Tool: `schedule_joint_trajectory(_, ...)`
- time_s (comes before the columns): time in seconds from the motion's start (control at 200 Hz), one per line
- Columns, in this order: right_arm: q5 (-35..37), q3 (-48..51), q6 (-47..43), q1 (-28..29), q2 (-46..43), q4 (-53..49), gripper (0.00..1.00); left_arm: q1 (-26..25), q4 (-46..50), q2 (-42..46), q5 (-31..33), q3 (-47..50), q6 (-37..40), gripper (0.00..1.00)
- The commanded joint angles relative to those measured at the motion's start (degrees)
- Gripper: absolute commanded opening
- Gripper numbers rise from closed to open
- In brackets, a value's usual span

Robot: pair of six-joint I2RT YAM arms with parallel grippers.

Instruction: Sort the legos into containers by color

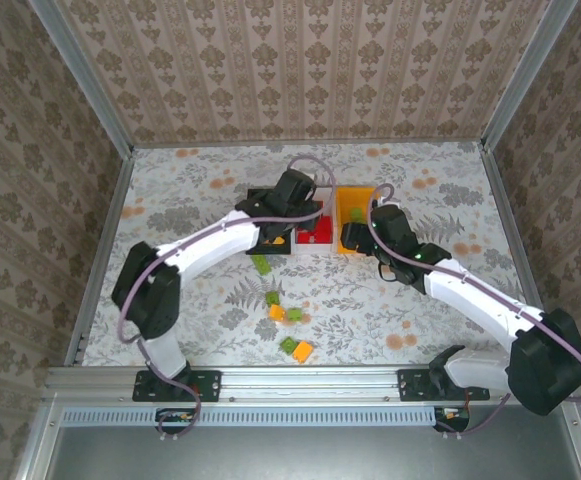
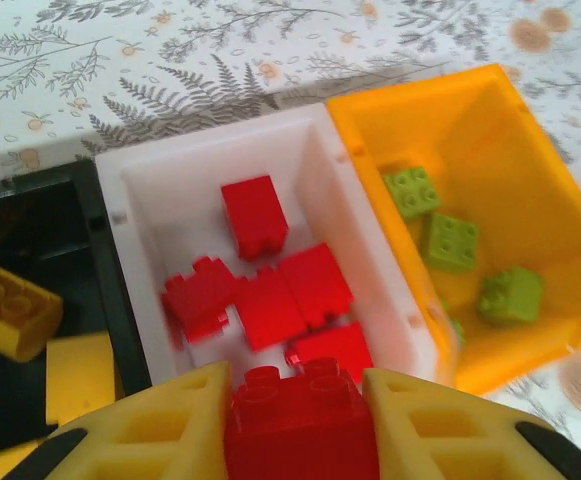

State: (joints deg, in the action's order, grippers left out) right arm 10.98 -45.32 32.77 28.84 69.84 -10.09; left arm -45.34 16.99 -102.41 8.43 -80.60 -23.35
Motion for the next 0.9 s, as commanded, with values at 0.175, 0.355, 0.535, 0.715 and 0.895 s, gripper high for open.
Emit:
schedule_joint_trajectory(0.175,1.0,1.2,0.4,-0.6,-3.3,-3.3,0.80,2.9,4.4,-9.5,-3.7,-11.1,3.0,0.60)
schedule_joint_trajectory(0.355,0.4,0.9,0.3,-0.7,-3.1,-3.2,0.80,2.4,2.6,-2.5,-6.5,-5.6,1.0,0.81)
schedule_joint_trajectory(0.535,-1.7,0.9,0.1,-0.6,-1.3,-2.2,0.80,-0.1,2.7,10.0,-9.4,8.4,-0.8,0.86)
schedule_joint_trajectory(0.715,-2.9,1.5,0.2,-0.6,0.9,-0.8,0.80,-4.1,8.8,20.8,-11.2,22.0,-1.1,0.91)
schedule_joint_trajectory(0.895,-3.2,1.4,0.3,-0.6,2.4,0.1,0.80,-11.3,13.5,22.9,-9.8,26.9,3.0,0.91)
